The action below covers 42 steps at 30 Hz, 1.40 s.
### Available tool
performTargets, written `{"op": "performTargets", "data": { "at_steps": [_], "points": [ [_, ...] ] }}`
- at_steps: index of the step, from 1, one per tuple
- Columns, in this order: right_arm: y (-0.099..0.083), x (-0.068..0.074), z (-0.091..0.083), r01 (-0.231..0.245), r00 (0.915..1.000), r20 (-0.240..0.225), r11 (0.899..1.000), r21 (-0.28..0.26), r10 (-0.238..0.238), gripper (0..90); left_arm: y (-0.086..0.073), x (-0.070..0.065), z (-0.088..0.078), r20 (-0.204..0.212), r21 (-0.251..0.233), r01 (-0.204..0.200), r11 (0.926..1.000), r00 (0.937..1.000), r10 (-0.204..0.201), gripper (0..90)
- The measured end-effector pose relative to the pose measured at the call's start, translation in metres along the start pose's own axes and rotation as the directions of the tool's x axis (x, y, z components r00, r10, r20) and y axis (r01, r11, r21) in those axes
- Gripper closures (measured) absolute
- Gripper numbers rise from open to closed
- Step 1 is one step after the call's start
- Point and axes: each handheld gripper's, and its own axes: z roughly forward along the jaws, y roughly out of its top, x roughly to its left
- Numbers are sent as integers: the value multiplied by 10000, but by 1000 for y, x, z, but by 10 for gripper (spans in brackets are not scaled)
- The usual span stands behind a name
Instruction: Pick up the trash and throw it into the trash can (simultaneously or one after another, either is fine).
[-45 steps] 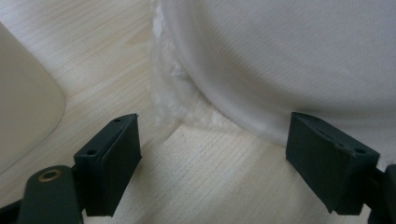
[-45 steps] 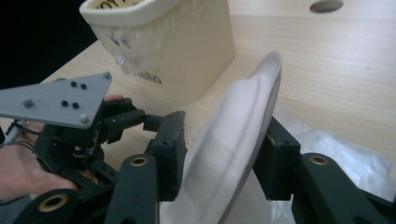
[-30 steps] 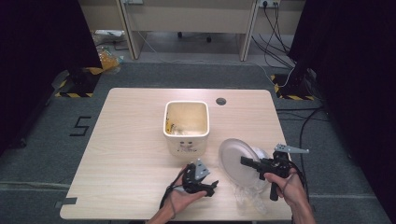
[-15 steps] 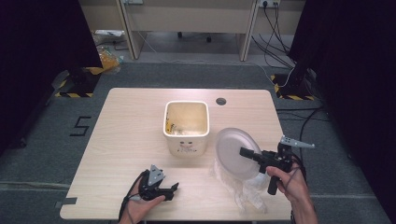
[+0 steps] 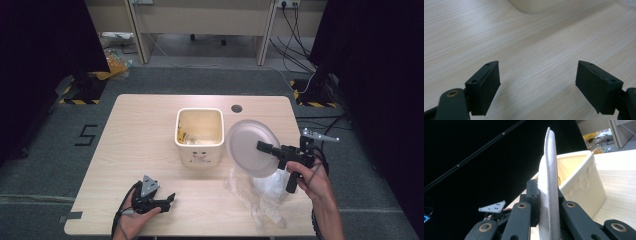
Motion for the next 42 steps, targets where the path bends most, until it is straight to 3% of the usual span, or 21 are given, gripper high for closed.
{"op": "performTargets", "data": {
  "at_steps": [6,13,23,33,42],
  "points": [
    [17,3,12,81,9997,-227,10000,-21,-81,833,-5,6,4,-211,203,88,9998,9997,-84,193],
    [37,8,31,69,9984,-552,10000,-56,-72,833,-5,10,6,-136,238,333,9992,9994,-330,172],
    [69,15,82,231,9976,-659,9992,326,-209,833,-5,10,6,-167,342,256,9991,9995,-250,143],
    [74,-7,138,-289,9988,-361,9967,764,317,833,-5,10,6,-122,350,264,9990,9996,-260,141],
    [66,-25,167,-768,9965,-262,9915,1047,800,832,-5,10,6,-131,361,266,9990,9996,-261,140]
  ]
}}
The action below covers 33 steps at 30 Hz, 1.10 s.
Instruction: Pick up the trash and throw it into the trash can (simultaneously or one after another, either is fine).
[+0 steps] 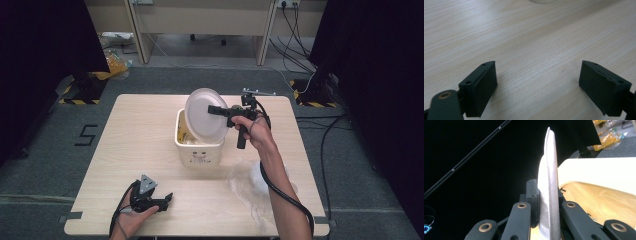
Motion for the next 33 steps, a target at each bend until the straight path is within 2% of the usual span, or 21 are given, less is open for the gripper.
{"op": "performTargets", "data": {
  "at_steps": [7,11,14,16,19,25,27,30,33],
  "points": [
    [-9,-14,14,-274,9994,228,9989,387,266,823,0,0,0,19,22,-8,10000,10000,8,140],
    [-13,-21,18,-336,9985,446,9970,700,306,782,0,0,0,13,15,-5,10000,10000,5,140],
    [-13,-23,18,-29,9952,980,9958,913,-60,772,0,0,0,26,19,-5,10000,10000,5,140],
    [-13,-24,16,59,9931,1160,9959,908,-165,768,0,0,0,15,16,-20,10000,10000,20,140],
    [-11,-22,10,362,9876,1488,9947,959,-503,759,0,0,0,14,18,-25,10000,10000,25,140],
    [-9,-10,-4,823,9834,1549,9929,865,-950,703,0,0,0,9,15,-27,10000,10000,27,139],
    [-10,-5,-4,1096,9791,1600,9882,1067,-1258,690,0,0,0,7,15,-24,10000,10000,24,139],
    [-13,3,1,1238,9809,1340,9838,1297,-1411,685,0,0,0,6,20,-27,10000,10000,27,140],
    [-17,8,9,1436,9789,1220,9764,1613,-1642,686,0,0,0,7,17,-27,10000,10000,27,139]
  ]
}}
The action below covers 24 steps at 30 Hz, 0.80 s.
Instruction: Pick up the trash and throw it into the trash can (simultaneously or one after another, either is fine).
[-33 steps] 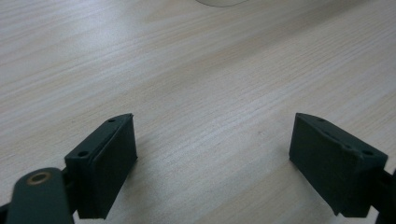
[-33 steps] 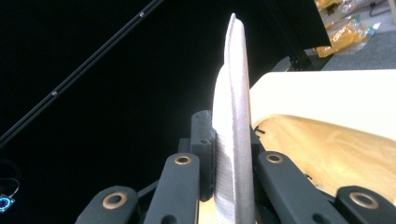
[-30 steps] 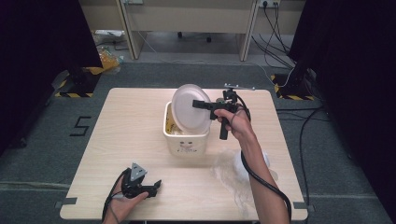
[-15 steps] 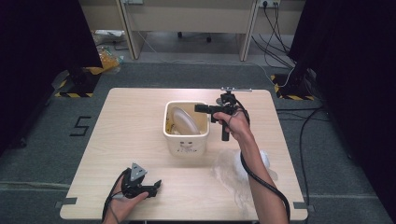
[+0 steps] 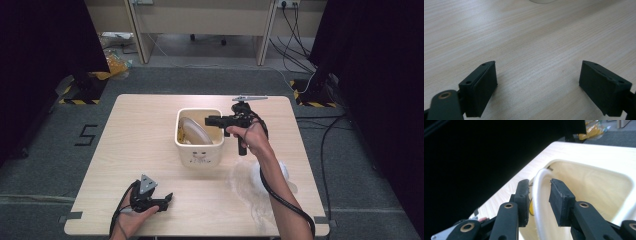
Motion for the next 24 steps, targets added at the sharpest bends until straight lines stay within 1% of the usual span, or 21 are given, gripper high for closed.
{"op": "performTargets", "data": {
  "at_steps": [1,5,8,10,11,13,16,18,19,21,24],
  "points": [
    [-1,2,4,103,9999,10,9998,174,-103,686,0,0,0,0,2,-3,10000,10000,3,139],
    [-4,7,14,297,9994,157,9981,535,-306,698,0,0,0,0,-1,-1,10000,10000,1,139],
    [-5,7,22,494,9979,383,9950,869,-529,733,0,0,0,-2,-4,1,10000,10000,-1,139],
    [-6,7,25,624,9965,495,9933,974,-675,781,0,0,0,1,2,1,10000,10000,-1,139],
    [-5,7,26,665,9953,632,9924,1037,-733,802,0,0,0,1,3,3,10000,10000,-3,139],
    [-5,2,24,681,9914,1039,9922,1046,-790,822,0,0,0,0,0,3,10000,10000,-3,139],
    [-4,-7,17,565,9853,1559,9949,838,-691,839,0,0,0,-16,-21,7,10000,10000,-7,139],
    [-4,-16,13,634,9717,2213,9937,922,-826,848,0,0,0,-16,-40,30,10000,10000,-30,139],
    [-4,-18,12,614,9686,2346,9936,946,-822,854,0,0,0,-15,-43,32,10000,10000,-32,139],
    [-4,-23,12,429,9718,2276,9951,888,-622,854,0,0,0,-1,-17,25,10000,10000,-25,139],
    [-5,-24,14,403,9721,2271,9956,844,-586,854,0,0,0,-16,-39,32,10000,10000,-32,139]
  ]
}}
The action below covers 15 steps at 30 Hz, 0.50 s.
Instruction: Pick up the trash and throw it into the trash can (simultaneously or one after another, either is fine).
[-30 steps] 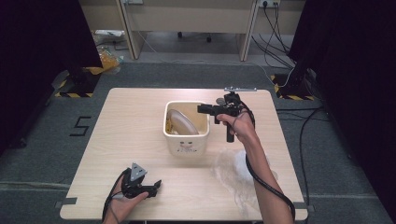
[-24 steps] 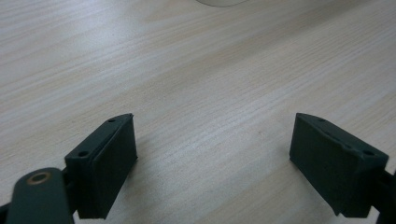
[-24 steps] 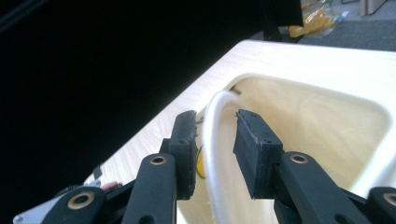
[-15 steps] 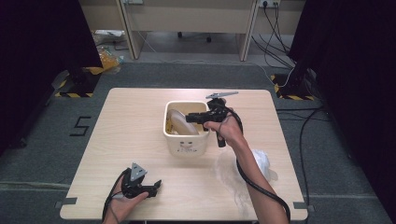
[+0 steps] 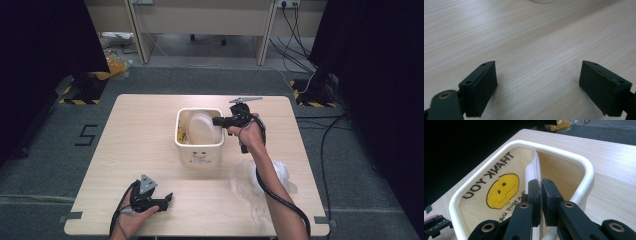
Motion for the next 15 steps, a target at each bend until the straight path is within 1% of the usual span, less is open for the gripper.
{"op": "performTargets", "data": {
  "at_steps": [2,3,4,5,6,8,11,14,15],
  "points": [
    [0,1,0,6,10000,16,10000,4,-6,850,0,0,0,0,-1,-1,10000,10000,1,139],
    [0,1,0,-3,10000,11,10000,1,3,834,0,0,0,11,21,-6,10000,10000,6,139],
    [1,1,-2,-126,9999,-56,9999,-85,126,794,0,0,0,13,24,-9,10000,10000,9,139],
    [2,1,-5,-299,9994,-155,9991,-290,294,766,0,0,0,17,41,-28,10000,10000,28,139],
    [3,2,-10,-382,9989,-288,9978,-538,367,740,0,0,0,18,41,-29,10000,10000,29,139],
    [5,2,-18,-314,9991,-325,9963,-798,289,692,0,0,0,19,43,-27,10000,10000,27,139],
    [1,3,-32,-299,9991,-315,9951,-942,270,629,0,0,0,18,42,-30,10000,10000,30,139],
    [-7,4,-42,-309,9991,-306,9943,-1018,279,555,0,0,0,5,6,-2,10000,10000,2,139],
    [-11,3,-48,-306,9993,-247,9932,-1123,280,528,0,0,0,4,2,-2,10000,10000,2,139]
  ]
}}
